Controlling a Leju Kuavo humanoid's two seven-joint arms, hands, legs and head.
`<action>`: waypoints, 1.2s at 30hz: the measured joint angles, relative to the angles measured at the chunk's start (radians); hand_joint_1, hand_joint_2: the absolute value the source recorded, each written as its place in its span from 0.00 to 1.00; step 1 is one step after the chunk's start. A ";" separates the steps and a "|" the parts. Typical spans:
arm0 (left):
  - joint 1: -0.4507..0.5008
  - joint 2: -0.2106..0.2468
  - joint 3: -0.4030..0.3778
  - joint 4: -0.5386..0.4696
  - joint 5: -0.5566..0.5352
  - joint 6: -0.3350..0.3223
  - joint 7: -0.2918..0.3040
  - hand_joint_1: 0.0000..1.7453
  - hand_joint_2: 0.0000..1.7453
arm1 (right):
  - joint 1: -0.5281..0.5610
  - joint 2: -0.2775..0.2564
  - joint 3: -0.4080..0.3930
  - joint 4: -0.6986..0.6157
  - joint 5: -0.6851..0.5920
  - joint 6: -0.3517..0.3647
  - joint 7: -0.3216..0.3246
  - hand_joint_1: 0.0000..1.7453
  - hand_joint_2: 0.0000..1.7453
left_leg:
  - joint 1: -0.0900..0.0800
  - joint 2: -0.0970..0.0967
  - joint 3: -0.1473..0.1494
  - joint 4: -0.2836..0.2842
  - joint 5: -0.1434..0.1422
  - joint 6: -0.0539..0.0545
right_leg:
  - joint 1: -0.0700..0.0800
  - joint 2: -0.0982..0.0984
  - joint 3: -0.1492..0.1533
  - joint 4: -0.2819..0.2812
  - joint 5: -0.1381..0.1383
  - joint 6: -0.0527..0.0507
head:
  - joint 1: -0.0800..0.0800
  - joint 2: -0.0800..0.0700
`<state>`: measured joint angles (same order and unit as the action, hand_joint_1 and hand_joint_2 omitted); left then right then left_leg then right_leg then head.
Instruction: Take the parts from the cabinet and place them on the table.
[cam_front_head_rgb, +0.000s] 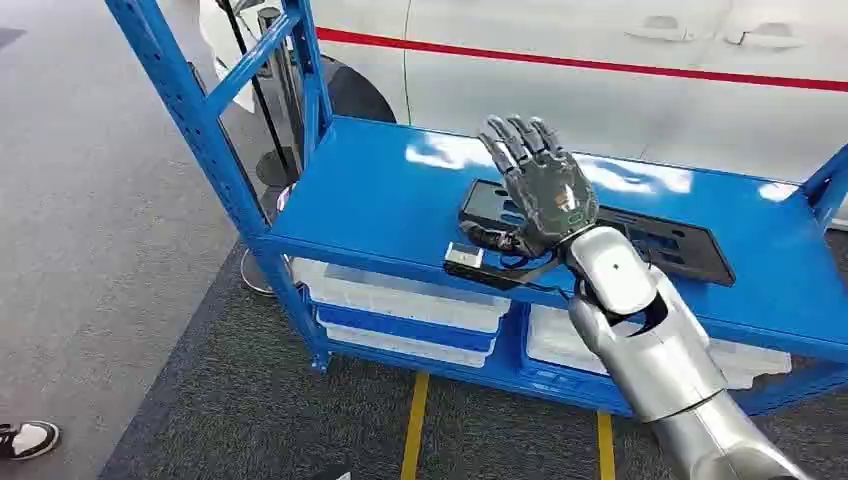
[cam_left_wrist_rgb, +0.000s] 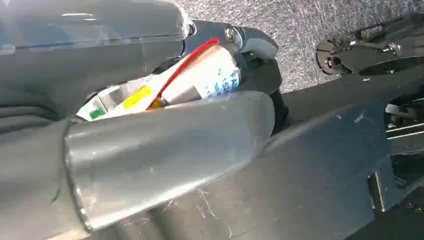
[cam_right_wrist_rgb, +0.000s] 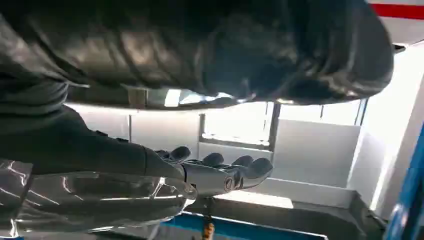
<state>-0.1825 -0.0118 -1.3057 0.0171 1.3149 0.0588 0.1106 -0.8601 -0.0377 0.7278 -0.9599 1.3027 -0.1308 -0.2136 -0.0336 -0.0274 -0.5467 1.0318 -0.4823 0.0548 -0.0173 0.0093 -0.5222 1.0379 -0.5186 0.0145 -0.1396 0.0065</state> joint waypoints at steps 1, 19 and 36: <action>-0.001 -0.002 -0.009 0.002 0.007 0.000 -0.001 0.00 0.00 | -0.002 -0.002 0.009 0.008 0.010 -0.005 0.002 0.00 0.00 | 0.000 0.000 0.000 0.000 0.000 0.000 | 0.000 -0.001 0.000 0.000 0.000 0.000 | 0.000 0.000; -0.010 -0.008 -0.071 0.011 0.035 0.005 -0.005 0.00 0.00 | -0.026 -0.037 0.045 0.124 0.007 -0.002 0.018 0.00 0.00 | -0.004 0.000 0.000 0.001 0.000 0.001 | -0.005 -0.001 0.000 -0.001 0.003 0.004 | 0.000 0.000; -0.013 -0.014 -0.079 0.016 0.040 0.005 -0.007 0.00 0.00 | -0.033 -0.048 0.045 0.184 -0.003 -0.005 0.012 0.00 0.00 | -0.002 0.001 -0.006 -0.015 0.015 0.029 | -0.001 -0.006 -0.192 0.316 -0.094 0.017 | 0.000 0.000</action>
<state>-0.1955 -0.0256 -1.3851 0.0332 1.3554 0.0641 0.1038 -0.8934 -0.0858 0.7725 -0.7763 1.2997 -0.1358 -0.2018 -0.0357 -0.0268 -0.5525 1.0171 -0.4670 0.0838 -0.0183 0.0028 -0.7145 1.3537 -0.6124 0.0315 -0.1396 0.0065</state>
